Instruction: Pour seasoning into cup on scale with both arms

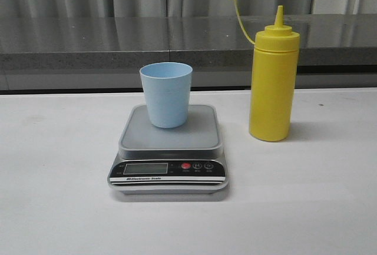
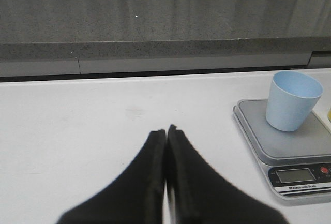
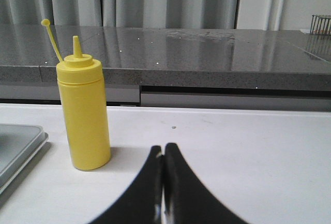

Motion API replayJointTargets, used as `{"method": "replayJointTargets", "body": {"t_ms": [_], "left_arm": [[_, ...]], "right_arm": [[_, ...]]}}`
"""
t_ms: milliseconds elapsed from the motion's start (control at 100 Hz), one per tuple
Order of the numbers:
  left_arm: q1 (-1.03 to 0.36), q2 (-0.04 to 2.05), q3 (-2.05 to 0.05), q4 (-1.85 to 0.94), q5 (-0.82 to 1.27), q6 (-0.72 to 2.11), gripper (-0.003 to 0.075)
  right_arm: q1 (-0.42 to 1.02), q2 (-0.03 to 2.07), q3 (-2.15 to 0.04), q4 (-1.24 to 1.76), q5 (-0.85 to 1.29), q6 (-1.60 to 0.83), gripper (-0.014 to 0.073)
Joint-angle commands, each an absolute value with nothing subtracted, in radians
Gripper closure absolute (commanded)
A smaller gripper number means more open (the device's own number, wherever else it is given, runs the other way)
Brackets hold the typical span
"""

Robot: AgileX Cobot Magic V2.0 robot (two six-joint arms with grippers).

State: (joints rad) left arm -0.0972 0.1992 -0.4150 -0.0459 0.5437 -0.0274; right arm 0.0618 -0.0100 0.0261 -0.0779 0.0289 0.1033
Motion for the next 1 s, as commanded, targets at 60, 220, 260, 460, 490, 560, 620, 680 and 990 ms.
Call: {"method": "replayJointTargets", "body": {"t_ms": [60,220,260,460,490,560,620,680,990], "left_arm": [[-0.096,0.208,-0.440,-0.049,0.464,-0.035,0.0741],[-0.096,0.208,-0.440,-0.049,0.464,-0.035,0.0741],[-0.096,0.208,-0.440,-0.049,0.464,-0.035,0.0741],[-0.094,0.208,-0.440,-0.047,0.464,-0.035,0.0741],[-0.094,0.208,-0.440,-0.040,0.464,-0.035,0.0741],[-0.092,0.208,-0.435,-0.034,0.458,-0.035,0.0741],[-0.085,0.208,-0.422,-0.032,0.421,-0.035,0.0741],[-0.067,0.208,-0.389,-0.024,0.360,-0.035,0.0741],[-0.024,0.127,-0.151,0.008,0.033,-0.035,0.0741]], "right_arm": [[0.057,-0.033,0.010,-0.087,-0.051,0.105,0.0662],[0.057,-0.033,0.010,-0.087,-0.051,0.105,0.0662],[0.057,-0.033,0.010,-0.087,-0.051,0.105,0.0662],[0.057,-0.033,0.010,-0.087,-0.051,0.105,0.0662],[0.057,-0.033,0.010,-0.087,-0.051,0.105,0.0662],[0.057,-0.033,0.010,-0.087,-0.051,0.105,0.0662],[0.057,-0.033,0.010,-0.087,-0.051,0.105,0.0662],[0.057,-0.033,0.010,-0.087,-0.051,0.105,0.0662],[0.057,-0.033,0.010,-0.087,-0.051,0.105,0.0662]]}}
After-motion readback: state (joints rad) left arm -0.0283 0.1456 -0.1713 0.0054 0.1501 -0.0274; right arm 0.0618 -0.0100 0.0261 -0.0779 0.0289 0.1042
